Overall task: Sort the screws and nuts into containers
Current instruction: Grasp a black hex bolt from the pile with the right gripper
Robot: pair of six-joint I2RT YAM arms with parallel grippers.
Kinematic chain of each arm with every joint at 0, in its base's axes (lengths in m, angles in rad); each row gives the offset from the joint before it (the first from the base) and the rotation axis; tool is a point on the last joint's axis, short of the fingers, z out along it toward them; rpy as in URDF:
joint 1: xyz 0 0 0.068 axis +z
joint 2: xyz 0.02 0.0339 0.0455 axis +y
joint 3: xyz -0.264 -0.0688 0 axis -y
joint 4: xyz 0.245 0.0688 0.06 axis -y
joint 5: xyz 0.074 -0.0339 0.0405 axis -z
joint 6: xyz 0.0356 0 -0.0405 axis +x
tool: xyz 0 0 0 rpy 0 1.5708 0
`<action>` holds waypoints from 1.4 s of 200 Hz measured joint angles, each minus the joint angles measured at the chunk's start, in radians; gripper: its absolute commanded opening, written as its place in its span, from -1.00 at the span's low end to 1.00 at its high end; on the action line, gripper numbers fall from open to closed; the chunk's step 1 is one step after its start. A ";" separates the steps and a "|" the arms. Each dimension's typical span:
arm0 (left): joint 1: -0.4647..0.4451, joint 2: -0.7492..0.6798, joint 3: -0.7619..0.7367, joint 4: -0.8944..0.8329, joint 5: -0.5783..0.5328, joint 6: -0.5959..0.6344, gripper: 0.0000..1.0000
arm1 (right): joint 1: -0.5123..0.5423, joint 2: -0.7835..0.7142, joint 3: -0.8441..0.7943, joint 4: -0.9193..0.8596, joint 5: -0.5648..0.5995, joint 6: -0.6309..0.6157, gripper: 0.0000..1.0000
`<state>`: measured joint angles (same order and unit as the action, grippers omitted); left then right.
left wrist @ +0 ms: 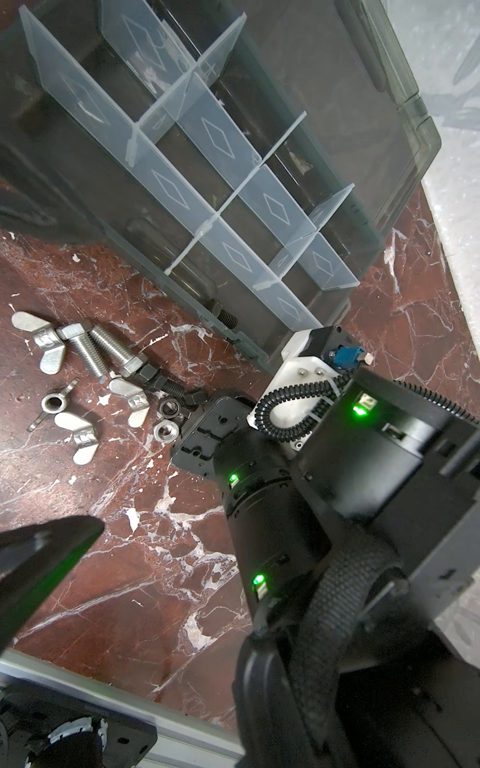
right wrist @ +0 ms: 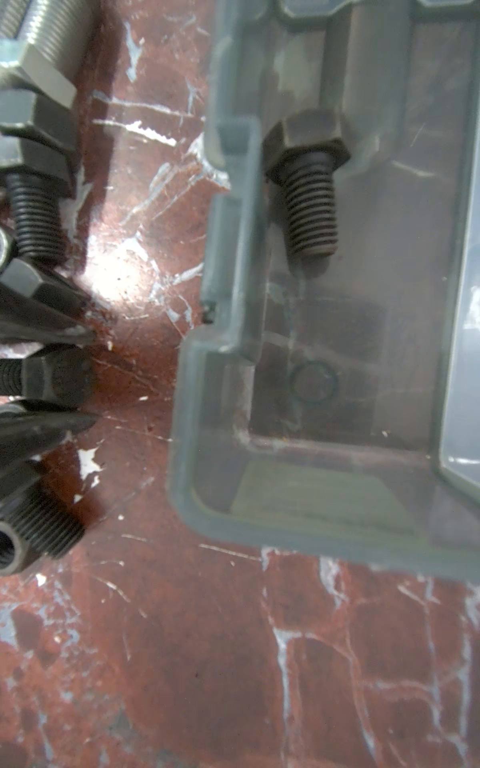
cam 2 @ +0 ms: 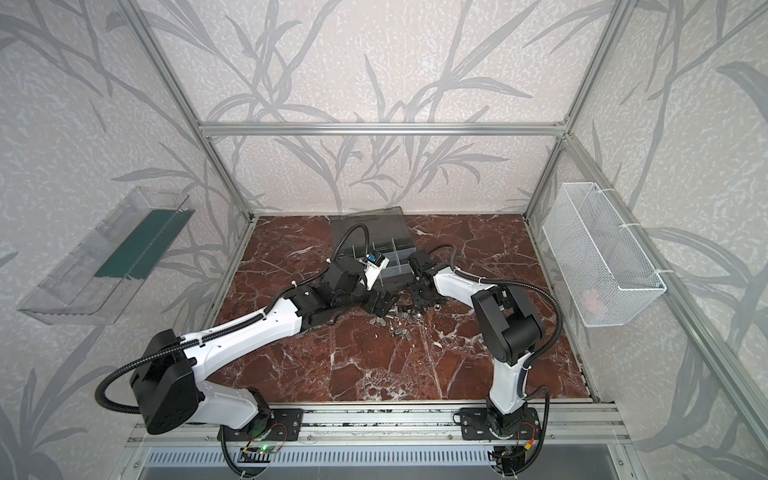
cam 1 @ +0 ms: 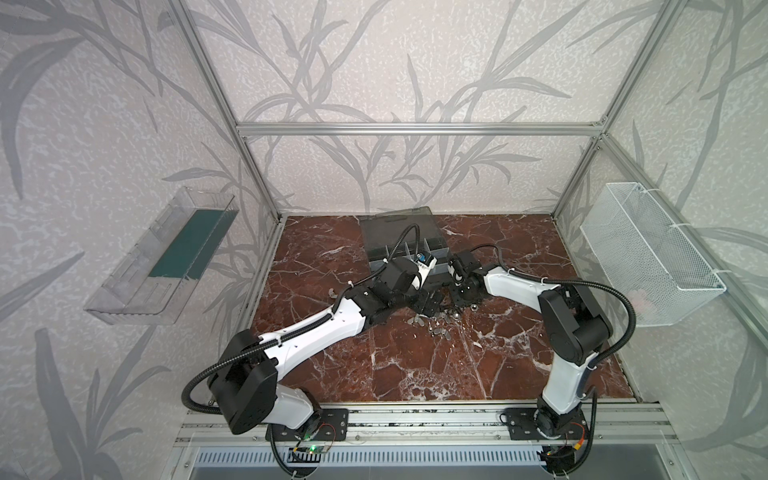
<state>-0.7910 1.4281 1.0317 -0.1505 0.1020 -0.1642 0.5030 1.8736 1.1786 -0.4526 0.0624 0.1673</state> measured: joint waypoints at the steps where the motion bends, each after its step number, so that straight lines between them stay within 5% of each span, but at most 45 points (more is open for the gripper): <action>1: 0.000 0.000 0.000 0.000 0.000 0.000 0.99 | 0.000 0.000 0.000 0.000 0.000 0.000 -0.51; 134: 0.000 -0.008 0.000 0.000 -0.001 0.007 0.98 | 0.000 0.010 -0.008 0.006 0.000 0.000 -0.36; 280: 0.000 -0.095 0.000 0.002 -0.085 0.058 0.99 | 0.000 -0.007 0.066 -0.065 -0.004 0.000 -0.54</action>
<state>-0.7910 1.3327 1.0317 -0.1482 0.0170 -0.1066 0.5034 1.8668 1.2449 -0.5179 0.0582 0.1677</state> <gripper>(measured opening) 0.993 0.264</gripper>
